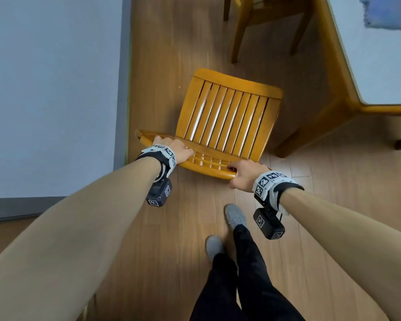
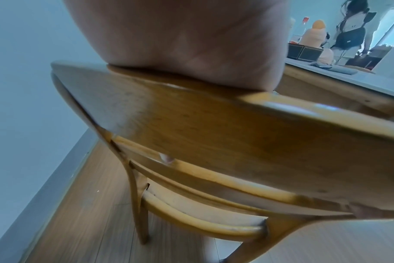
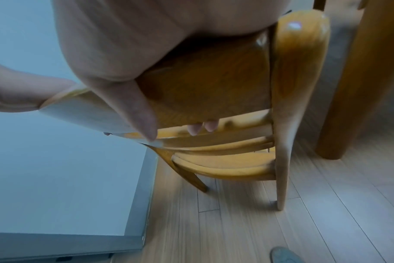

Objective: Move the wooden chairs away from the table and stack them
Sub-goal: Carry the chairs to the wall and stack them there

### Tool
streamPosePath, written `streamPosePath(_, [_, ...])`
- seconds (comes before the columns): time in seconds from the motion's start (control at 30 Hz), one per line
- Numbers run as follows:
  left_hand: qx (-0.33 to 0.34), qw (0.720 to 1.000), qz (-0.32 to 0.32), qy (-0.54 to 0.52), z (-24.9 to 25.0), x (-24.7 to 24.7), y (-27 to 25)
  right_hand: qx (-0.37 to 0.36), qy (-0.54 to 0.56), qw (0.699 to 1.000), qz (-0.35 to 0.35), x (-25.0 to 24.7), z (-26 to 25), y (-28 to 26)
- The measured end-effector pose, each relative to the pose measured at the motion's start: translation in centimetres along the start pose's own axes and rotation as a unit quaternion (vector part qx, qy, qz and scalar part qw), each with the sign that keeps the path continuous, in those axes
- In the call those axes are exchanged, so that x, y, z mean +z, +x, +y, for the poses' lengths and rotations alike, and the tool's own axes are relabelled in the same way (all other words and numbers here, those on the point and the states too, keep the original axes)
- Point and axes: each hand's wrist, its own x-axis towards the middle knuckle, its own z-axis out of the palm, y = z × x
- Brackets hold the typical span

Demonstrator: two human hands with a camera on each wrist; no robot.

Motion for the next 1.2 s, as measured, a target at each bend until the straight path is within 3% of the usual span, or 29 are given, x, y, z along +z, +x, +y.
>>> streamPosePath(0.2, [0.009,1.0,-0.007,-0.021,1.6,0.7,-0.4,0.006,0.013,0.999,-0.037,-1.1,2.0,-0.9])
streamPosePath(0.43, [-0.005,0.997,-0.027,-0.077,5.6,1.1,-0.7,-0.009,-0.045,0.999,-0.023,-3.4,6.4,-2.5])
streamPosePath(0.73, [-0.029,0.984,-0.075,-0.162,11.9,0.9,0.0,0.025,-0.068,0.997,-0.04,-5.9,11.5,-4.5])
streamPosePath(0.83, [-0.033,0.977,-0.092,-0.191,12.0,0.6,0.1,0.03,-0.061,0.995,-0.068,-5.5,11.7,-3.6])
streamPosePath(0.97, [-0.016,0.972,-0.092,-0.216,11.5,-0.8,-0.6,0.038,-0.053,0.986,-0.157,-6.2,11.0,-2.3])
streamPosePath(1.07, [0.004,0.964,-0.074,-0.256,9.8,-2.6,-1.5,0.05,0.022,0.976,-0.211,-7.4,10.0,-1.4])
streamPosePath(1.2, [0.023,0.957,-0.033,-0.286,4.8,-7.1,-2.4,0.067,0.116,0.978,-0.162,-11.0,6.1,0.9])
